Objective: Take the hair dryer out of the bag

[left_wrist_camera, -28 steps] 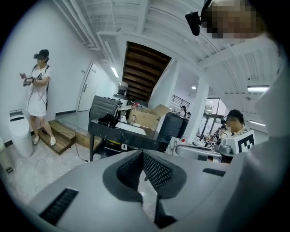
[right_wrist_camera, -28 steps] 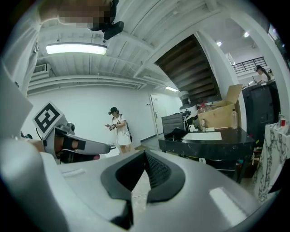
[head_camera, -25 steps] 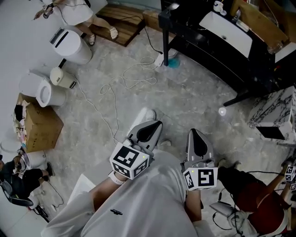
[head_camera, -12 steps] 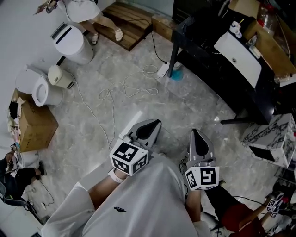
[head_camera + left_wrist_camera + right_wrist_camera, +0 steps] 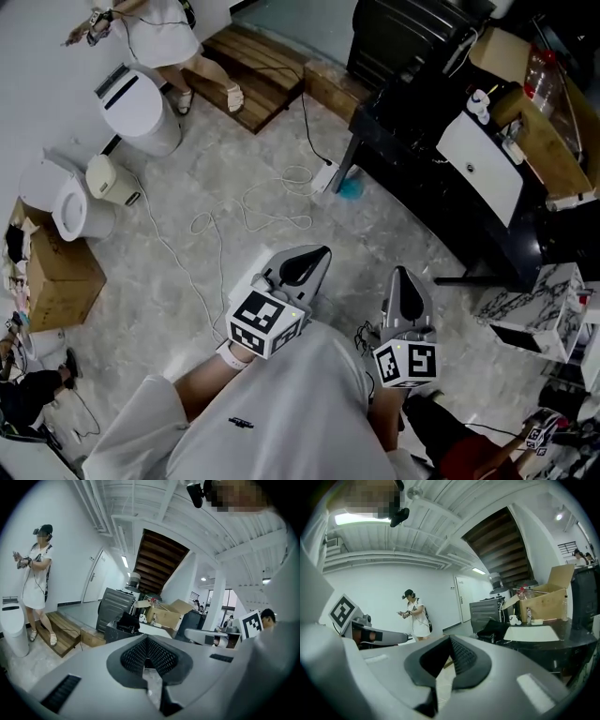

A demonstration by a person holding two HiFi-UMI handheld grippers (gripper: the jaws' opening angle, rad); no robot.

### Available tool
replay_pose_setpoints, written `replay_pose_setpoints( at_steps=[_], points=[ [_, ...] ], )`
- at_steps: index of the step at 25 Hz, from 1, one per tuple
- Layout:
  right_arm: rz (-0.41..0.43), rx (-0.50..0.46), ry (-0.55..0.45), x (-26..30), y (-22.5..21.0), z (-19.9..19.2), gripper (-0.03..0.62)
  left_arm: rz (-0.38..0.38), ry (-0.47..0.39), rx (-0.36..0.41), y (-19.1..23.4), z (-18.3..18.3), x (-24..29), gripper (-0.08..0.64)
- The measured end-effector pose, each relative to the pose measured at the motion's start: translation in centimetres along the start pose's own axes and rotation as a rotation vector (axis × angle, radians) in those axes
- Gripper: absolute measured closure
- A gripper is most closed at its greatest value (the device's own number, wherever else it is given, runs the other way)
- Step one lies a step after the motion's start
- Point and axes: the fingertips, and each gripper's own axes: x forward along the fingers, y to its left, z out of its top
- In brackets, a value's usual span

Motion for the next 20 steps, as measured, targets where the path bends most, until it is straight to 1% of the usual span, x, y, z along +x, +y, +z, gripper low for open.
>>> replay_pose_setpoints(
  at_steps=[5, 10, 14, 20],
  points=[
    [-0.03, 0.035, 0.015, 2.5, 1.2, -0.4, 0.58, -0.011, -0.002, -0.012, 2.9, 0.9, -0.3, 0.552],
    [-0.05, 0.015, 0.036, 3.6, 2.0, -0.7, 0.58, -0.013, 0.0, -0.036, 5.2, 1.0, -0.6, 0.552],
    [-0.051, 0.001, 0.068, 3.5, 2.3, -1.3, 0.58, -0.024, 0.018, -0.055, 5.7, 0.5, -0.4, 0.552],
    [-0.073, 0.037, 0.084, 3.7, 0.0, -2.6, 0.58, -0.041, 0.044, -0.026, 4.8, 0.1, 1.9, 0.552]
  ],
)
